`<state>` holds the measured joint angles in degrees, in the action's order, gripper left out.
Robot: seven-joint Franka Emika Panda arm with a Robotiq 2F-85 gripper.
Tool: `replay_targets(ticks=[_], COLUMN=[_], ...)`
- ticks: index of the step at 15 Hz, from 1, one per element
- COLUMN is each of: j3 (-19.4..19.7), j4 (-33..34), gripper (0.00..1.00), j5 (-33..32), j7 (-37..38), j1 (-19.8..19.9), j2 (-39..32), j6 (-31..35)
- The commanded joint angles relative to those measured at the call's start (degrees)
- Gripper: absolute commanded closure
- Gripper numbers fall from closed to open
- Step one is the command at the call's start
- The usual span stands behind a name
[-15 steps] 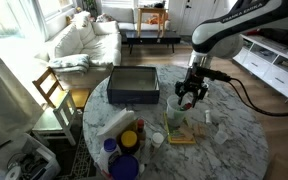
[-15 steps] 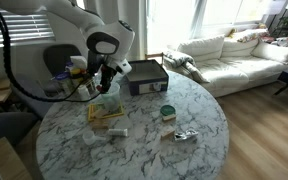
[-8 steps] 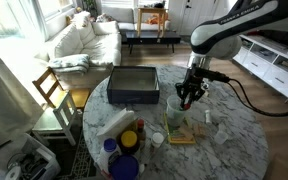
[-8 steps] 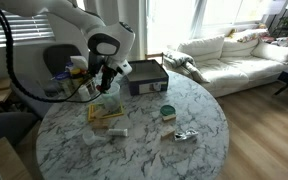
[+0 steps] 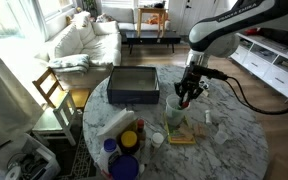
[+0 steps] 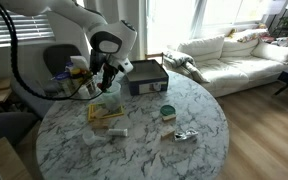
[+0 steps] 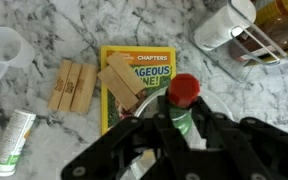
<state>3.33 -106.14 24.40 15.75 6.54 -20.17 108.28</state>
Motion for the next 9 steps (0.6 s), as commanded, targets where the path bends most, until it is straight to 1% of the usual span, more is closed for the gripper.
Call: replay_targets(ticks=[1,4,9], j3=[0.6,1.0,2.0], j4=[3.9,7.4,16.2], gripper=[0.93,0.93,0.93], j5=[-0.3,-1.0,0.3], j7=[1.9,2.7,4.1], j1=[0.1,0.4,1.5], j2=[-0.9,-0.7,-1.3], j6=[-6.2,-13.4,-26.7])
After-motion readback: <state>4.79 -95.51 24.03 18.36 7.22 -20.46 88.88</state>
